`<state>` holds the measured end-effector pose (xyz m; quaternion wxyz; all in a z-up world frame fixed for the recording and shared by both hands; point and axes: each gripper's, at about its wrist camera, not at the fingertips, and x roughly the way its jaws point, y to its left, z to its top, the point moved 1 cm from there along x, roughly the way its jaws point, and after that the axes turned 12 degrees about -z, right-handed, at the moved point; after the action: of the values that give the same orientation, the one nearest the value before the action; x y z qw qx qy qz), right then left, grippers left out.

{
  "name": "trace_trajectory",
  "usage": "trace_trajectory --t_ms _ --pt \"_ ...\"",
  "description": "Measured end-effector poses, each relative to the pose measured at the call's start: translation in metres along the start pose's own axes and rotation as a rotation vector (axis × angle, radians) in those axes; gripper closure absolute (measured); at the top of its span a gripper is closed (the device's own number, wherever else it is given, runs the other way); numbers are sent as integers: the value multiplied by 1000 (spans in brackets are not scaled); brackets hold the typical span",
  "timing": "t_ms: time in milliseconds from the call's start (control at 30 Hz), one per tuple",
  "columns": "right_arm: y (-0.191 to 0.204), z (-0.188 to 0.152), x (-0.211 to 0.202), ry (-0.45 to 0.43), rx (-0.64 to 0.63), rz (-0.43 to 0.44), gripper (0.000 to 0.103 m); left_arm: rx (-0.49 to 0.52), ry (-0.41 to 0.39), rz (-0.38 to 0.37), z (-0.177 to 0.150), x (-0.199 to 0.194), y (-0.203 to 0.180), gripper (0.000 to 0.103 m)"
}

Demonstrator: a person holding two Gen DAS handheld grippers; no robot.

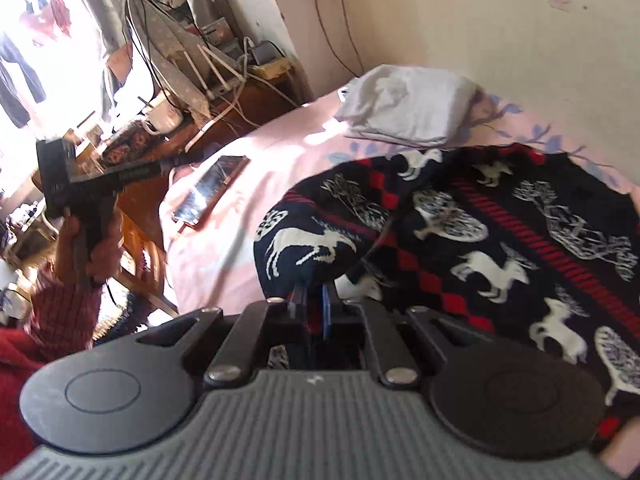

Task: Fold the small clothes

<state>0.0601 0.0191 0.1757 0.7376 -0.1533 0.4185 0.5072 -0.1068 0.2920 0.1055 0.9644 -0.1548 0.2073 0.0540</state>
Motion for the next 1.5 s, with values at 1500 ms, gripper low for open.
trace_trajectory --t_ms 1500 --pt "-55 -51 -37 -334 100 -244 93 795 641 198 35 317 -126 97"
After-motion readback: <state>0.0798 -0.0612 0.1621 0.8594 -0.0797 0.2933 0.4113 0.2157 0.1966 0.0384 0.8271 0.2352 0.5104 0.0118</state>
